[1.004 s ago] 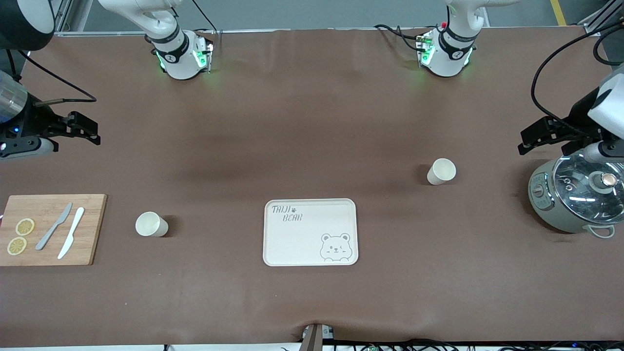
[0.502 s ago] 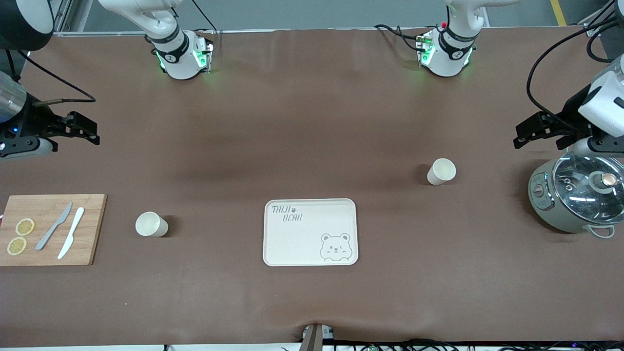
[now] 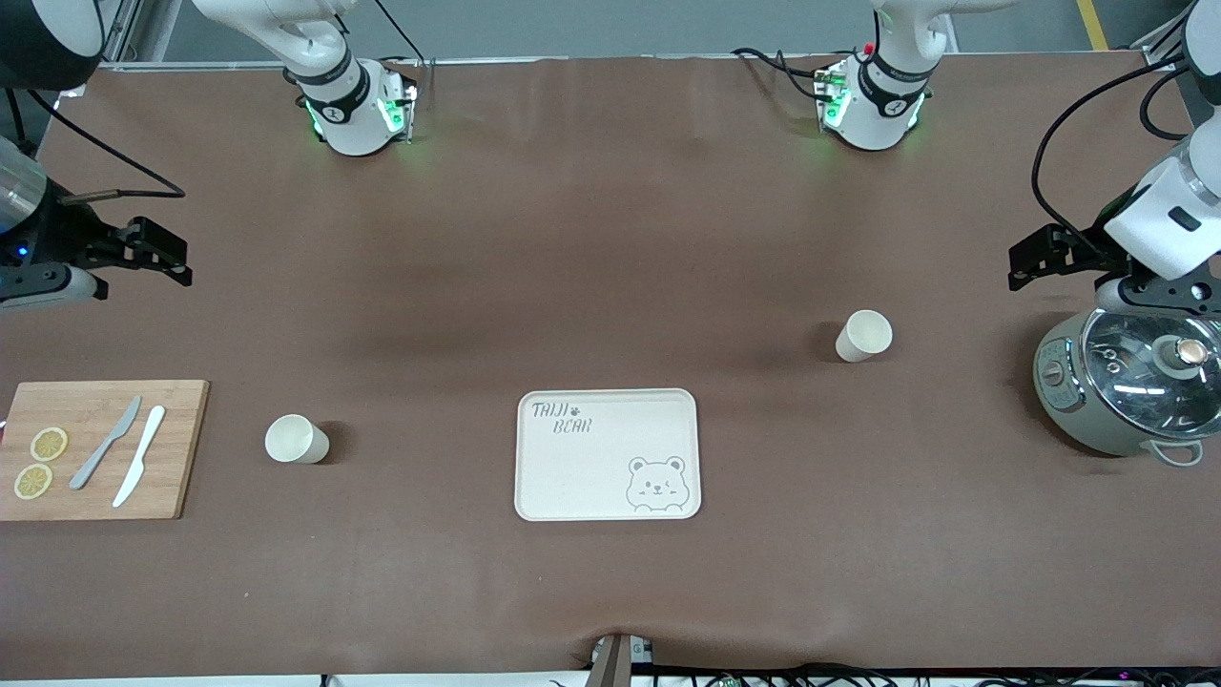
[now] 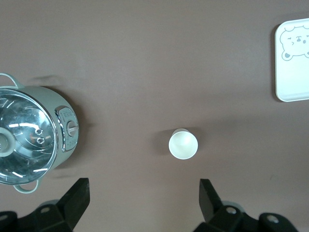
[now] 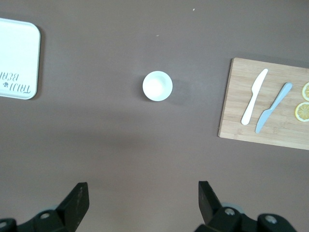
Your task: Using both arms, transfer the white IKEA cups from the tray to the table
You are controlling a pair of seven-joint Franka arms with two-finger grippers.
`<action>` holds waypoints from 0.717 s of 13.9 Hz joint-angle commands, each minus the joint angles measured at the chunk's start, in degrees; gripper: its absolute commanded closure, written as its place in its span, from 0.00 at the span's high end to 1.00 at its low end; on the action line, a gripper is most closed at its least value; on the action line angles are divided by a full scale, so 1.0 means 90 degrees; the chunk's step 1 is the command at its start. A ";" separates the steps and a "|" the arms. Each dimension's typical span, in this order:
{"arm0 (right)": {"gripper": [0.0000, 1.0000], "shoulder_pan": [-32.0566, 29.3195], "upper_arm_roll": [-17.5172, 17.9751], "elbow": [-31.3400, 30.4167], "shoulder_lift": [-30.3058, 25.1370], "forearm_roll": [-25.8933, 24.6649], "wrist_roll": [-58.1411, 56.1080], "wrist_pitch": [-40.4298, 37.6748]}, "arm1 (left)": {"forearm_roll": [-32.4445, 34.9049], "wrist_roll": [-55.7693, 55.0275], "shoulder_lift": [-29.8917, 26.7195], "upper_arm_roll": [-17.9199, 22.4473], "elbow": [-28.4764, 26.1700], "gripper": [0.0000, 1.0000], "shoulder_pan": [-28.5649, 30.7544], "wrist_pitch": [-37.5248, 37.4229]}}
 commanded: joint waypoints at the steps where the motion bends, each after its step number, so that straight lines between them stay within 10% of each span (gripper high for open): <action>1: 1.00 -0.0247 0.0078 0.0302 -0.0052 -0.0062 0.0102 -0.0124 | 0.0143 0.0093 -0.0159 -0.0033 -0.0138 1.00 0.0009 0.0045; 10: 1.00 -0.0657 0.0039 0.0341 -0.0052 -0.0081 0.0150 -0.0388 | 0.0143 0.0015 -0.0071 -0.0033 -0.0099 1.00 -0.0050 0.0016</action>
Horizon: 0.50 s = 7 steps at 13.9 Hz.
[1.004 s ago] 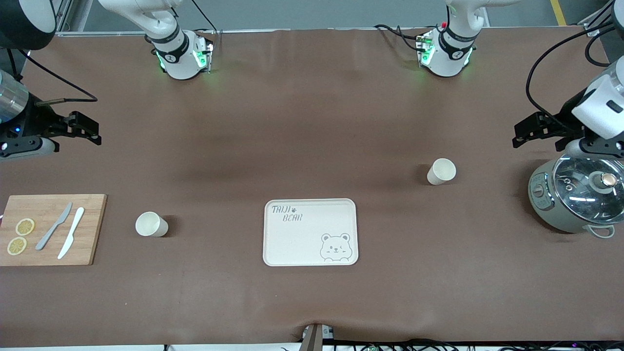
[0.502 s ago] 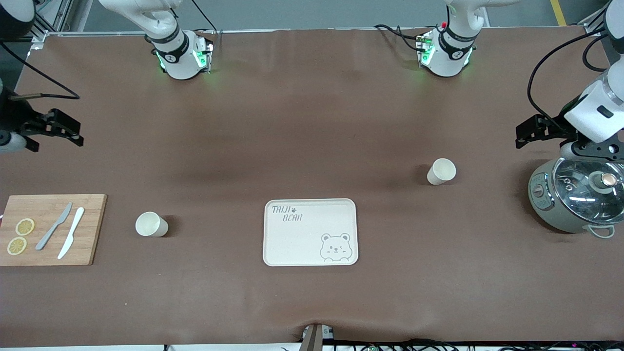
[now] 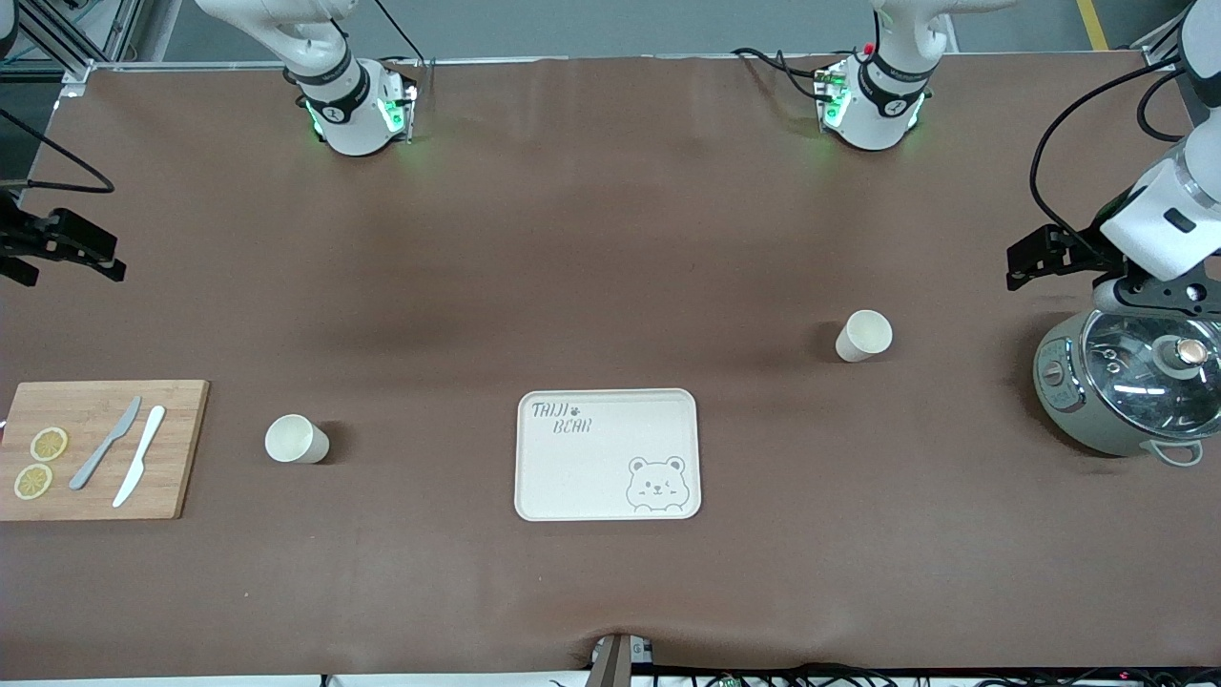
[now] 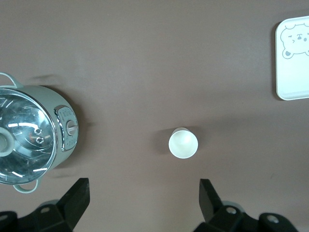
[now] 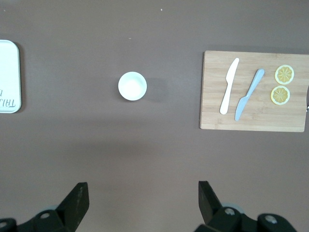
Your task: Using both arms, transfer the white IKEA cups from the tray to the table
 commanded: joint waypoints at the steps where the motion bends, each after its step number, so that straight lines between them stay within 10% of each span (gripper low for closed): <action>1: 1.00 -0.0083 0.0076 0.0070 -0.0028 -0.0115 0.0072 -0.0066 | 0.0142 0.0000 -0.0022 -0.0036 -0.0045 1.00 -0.0049 0.0016; 7: 1.00 -0.0220 0.0076 0.0099 0.0128 -0.0115 0.0092 -0.0055 | 0.0132 -0.0020 0.0008 -0.0115 -0.0055 1.00 -0.0040 -0.0013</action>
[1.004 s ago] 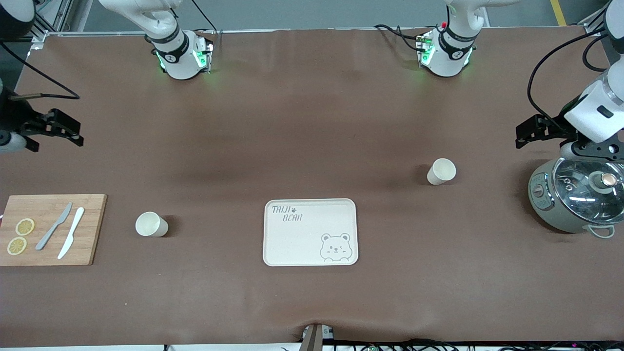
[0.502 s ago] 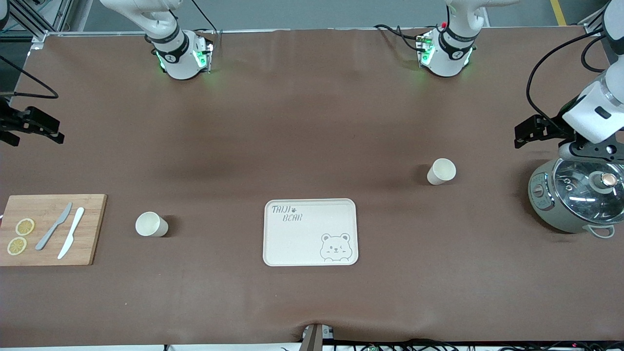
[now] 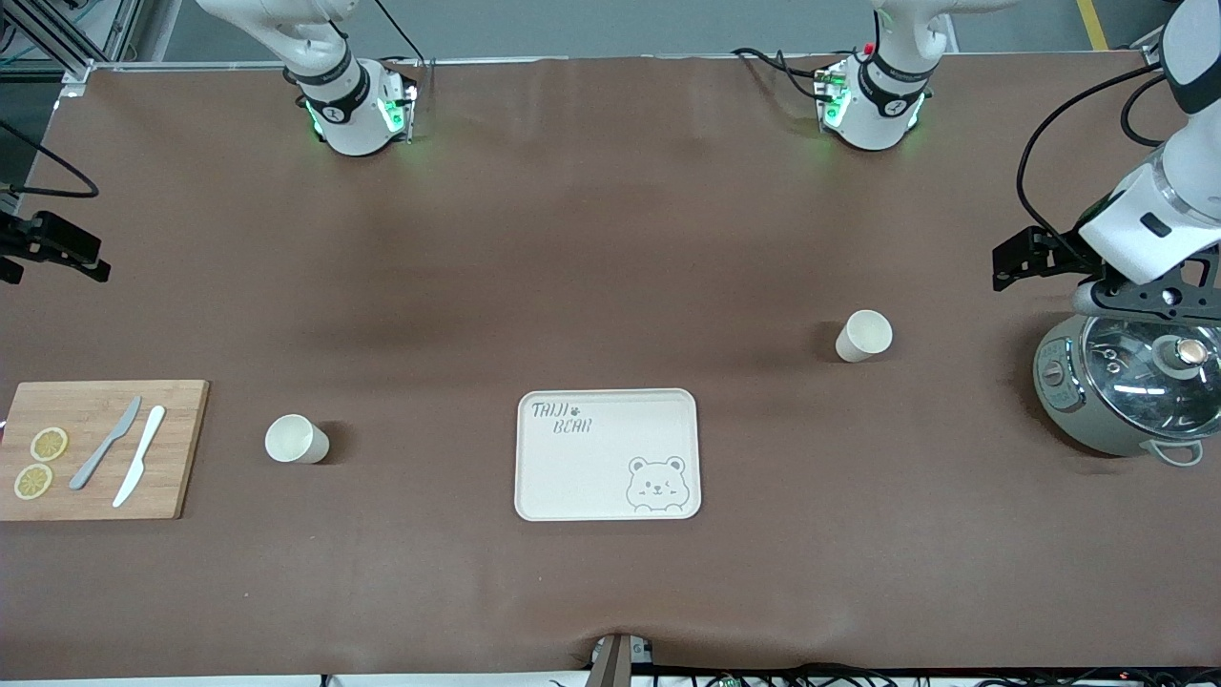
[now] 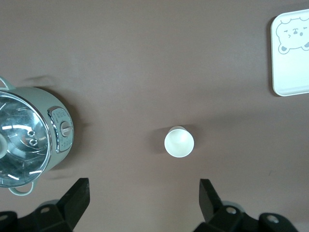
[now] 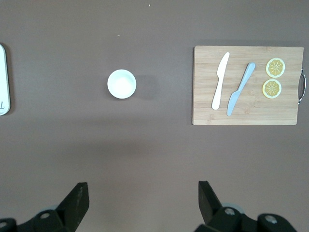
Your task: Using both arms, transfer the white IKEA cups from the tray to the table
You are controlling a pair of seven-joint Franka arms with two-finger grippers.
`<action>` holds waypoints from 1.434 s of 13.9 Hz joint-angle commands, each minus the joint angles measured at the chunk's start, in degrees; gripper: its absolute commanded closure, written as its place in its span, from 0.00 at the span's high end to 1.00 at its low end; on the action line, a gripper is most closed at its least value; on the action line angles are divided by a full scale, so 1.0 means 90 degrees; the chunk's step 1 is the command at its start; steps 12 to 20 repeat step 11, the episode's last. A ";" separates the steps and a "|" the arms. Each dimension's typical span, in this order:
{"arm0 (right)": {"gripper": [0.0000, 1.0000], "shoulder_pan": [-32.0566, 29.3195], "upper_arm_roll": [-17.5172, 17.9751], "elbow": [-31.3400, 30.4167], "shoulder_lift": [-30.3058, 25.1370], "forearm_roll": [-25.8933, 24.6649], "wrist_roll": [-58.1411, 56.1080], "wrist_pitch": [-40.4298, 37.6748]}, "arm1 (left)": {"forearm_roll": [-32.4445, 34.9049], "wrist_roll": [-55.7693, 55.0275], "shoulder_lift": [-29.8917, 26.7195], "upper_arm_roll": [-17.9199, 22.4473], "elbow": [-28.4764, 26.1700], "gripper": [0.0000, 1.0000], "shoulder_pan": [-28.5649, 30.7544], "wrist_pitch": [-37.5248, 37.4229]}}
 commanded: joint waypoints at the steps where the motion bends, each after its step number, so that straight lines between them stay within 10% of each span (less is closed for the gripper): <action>1: 1.00 -0.0065 0.0079 0.0066 0.0085 -0.0020 0.0066 -0.0119 | 0.0132 -0.0019 -0.0039 -0.0024 -0.0029 1.00 0.0001 -0.0023; 20: 1.00 -0.0026 0.0109 0.0144 0.0114 -0.0019 0.0056 -0.0041 | 0.0200 -0.0010 0.0000 -0.0014 -0.0059 1.00 0.0011 -0.0150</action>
